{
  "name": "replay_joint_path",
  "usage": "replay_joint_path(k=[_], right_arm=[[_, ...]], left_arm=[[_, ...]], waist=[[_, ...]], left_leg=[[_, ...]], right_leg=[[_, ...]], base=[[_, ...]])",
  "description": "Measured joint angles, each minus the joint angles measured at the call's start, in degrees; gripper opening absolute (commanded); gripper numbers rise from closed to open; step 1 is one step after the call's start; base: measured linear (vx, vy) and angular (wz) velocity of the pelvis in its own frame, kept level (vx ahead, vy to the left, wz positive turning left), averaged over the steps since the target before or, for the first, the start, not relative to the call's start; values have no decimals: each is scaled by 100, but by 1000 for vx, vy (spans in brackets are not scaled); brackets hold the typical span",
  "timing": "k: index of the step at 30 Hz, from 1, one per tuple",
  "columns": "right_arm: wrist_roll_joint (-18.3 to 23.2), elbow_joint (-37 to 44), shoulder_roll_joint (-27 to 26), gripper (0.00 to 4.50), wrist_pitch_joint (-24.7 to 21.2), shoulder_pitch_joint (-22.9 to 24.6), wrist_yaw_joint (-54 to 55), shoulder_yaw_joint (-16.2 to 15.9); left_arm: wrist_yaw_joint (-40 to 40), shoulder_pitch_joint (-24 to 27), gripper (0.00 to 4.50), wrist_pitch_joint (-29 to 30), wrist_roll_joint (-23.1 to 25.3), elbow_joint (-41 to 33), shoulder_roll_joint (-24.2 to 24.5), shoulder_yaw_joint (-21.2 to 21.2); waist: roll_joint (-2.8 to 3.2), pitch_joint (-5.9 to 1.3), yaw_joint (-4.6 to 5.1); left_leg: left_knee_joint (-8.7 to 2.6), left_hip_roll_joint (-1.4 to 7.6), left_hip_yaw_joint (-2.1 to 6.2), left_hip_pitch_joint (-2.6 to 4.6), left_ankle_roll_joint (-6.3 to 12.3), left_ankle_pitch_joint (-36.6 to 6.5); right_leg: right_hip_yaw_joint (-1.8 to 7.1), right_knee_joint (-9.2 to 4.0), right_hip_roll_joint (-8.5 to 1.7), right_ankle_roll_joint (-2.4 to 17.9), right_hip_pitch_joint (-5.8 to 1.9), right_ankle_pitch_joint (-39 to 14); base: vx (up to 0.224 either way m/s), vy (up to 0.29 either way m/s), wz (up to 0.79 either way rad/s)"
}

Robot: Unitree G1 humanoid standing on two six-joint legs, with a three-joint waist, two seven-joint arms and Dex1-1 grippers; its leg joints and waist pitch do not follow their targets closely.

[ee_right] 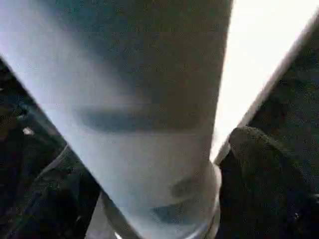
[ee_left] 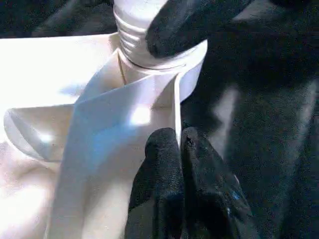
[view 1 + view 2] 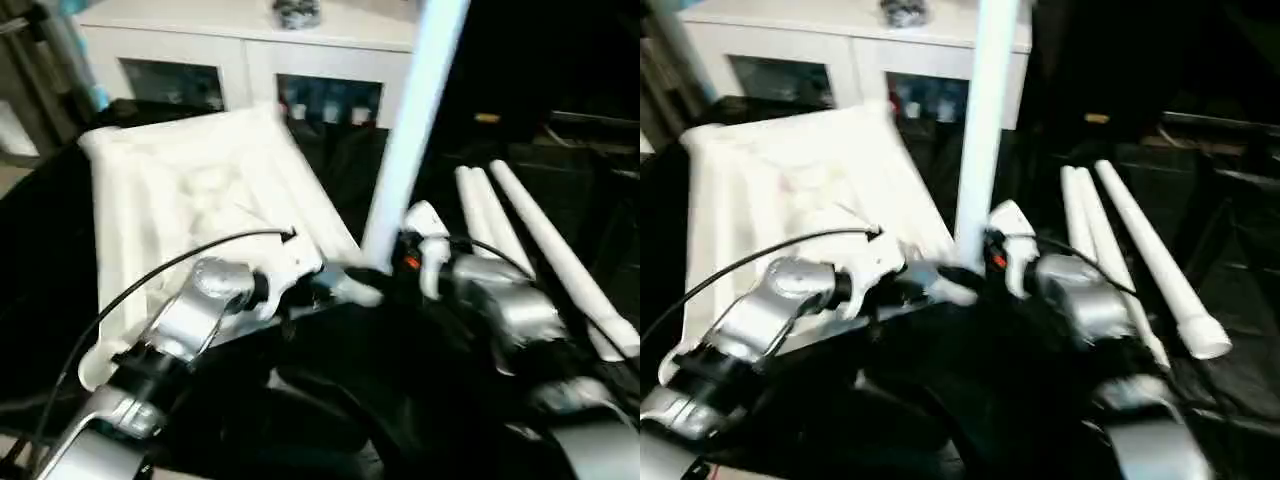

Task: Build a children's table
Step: Rotate leg to tighten

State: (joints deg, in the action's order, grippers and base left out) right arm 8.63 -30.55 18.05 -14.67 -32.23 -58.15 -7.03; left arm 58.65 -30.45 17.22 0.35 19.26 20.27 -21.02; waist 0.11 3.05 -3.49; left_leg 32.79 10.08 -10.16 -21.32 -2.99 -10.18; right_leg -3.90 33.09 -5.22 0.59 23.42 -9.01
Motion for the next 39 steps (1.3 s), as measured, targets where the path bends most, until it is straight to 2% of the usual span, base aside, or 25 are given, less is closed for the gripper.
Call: replay_joint_path(k=[6,12,14,26,35,39], right_arm=[[24,562,302,414,-132,247,-499,-270],[0,793,398,414,-232,344,-681,-447],[-8,800,404,398,-261,349,-682,-477],[-2,908,402,296,-381,433,-633,-480],[6,885,268,275,-379,495,-449,-444],[35,590,-5,274,-227,516,-40,-223]], left_arm=[[366,62,0,-135,-63,-76,197,-65],[538,78,0,-238,-67,-80,308,-67],[566,85,0,-240,-67,-91,330,-67],[684,98,0,-249,-69,-92,335,-67],[660,129,0,-242,-67,-71,340,-38],[396,130,0,-197,-65,87,166,86]], waist=[[5,3,-8],[5,3,-5],[5,3,-6],[5,3,-13],[5,3,11],[5,2,35]], left_leg=[[9,3,-2,-1,0,0],[24,4,-2,-5,0,0],[28,5,-2,-5,0,0],[56,9,-2,-5,0,0],[91,13,1,5,0,0],[92,12,2,19,-1,0]], right_leg=[[2,6,0,0,-4,0],[2,12,0,0,-4,0],[2,15,0,0,-4,0],[3,40,-1,0,-5,0],[9,88,-2,-1,-6,-1],[11,95,-2,-3,-14,-1]], base=[[0,0,0],[0,0,0],[0,0,0],[0,0,0],[0,0,0],[0,0,0]])
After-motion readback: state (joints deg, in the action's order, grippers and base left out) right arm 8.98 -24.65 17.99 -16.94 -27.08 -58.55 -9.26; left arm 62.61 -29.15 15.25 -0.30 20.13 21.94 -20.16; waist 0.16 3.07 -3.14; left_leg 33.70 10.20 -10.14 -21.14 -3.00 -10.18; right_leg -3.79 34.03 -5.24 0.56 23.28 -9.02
